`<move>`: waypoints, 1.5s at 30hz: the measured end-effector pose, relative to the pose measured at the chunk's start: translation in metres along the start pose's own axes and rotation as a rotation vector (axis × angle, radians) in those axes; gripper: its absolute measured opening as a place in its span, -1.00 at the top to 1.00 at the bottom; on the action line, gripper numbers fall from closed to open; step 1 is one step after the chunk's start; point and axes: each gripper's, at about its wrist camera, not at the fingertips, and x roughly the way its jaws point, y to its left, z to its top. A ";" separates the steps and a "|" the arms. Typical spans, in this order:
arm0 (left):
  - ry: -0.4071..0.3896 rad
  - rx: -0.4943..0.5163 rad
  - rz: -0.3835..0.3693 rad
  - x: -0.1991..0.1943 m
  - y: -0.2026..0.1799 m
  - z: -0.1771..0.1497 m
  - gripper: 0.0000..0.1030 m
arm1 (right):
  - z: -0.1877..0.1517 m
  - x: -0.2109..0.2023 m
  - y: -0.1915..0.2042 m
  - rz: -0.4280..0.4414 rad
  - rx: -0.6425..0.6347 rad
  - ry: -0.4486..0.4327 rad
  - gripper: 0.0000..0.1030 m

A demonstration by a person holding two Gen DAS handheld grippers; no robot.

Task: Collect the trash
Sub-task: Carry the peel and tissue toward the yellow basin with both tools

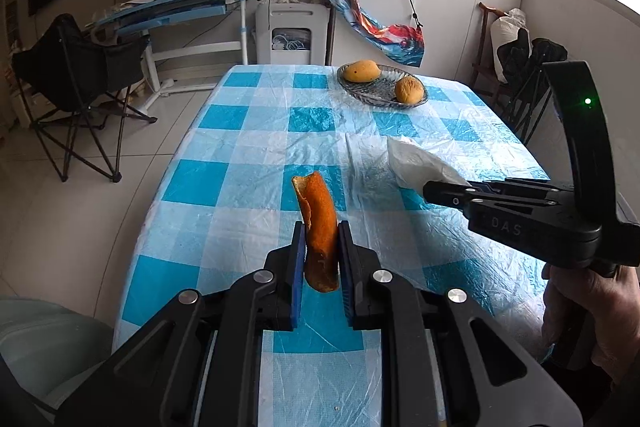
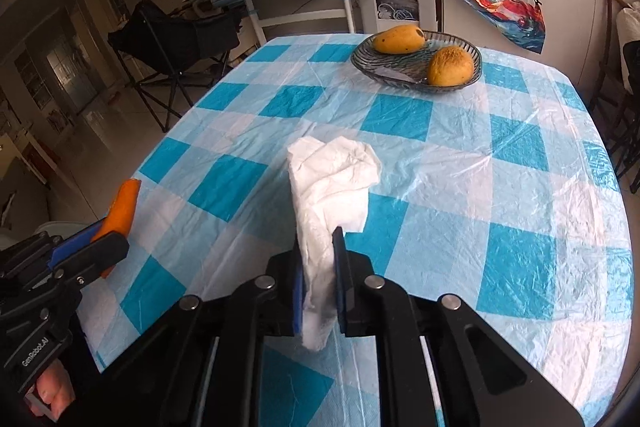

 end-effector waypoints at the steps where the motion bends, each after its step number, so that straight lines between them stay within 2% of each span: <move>1: -0.006 0.004 0.003 -0.003 -0.002 0.000 0.70 | 0.000 -0.007 0.001 0.012 0.004 -0.013 0.75; 8: -0.025 0.033 0.007 -0.017 -0.010 -0.009 0.70 | -0.016 -0.048 0.008 0.075 0.040 -0.098 0.75; 23: -0.024 0.028 -0.021 -0.061 -0.021 -0.057 0.71 | -0.073 -0.105 0.025 0.131 0.067 -0.163 0.75; 33: -0.014 0.052 -0.045 -0.089 -0.034 -0.086 0.70 | -0.113 -0.127 0.041 0.159 0.074 -0.131 0.75; 45: 0.047 0.048 -0.088 -0.098 -0.043 -0.108 0.70 | -0.145 -0.123 0.054 0.157 0.070 -0.031 0.74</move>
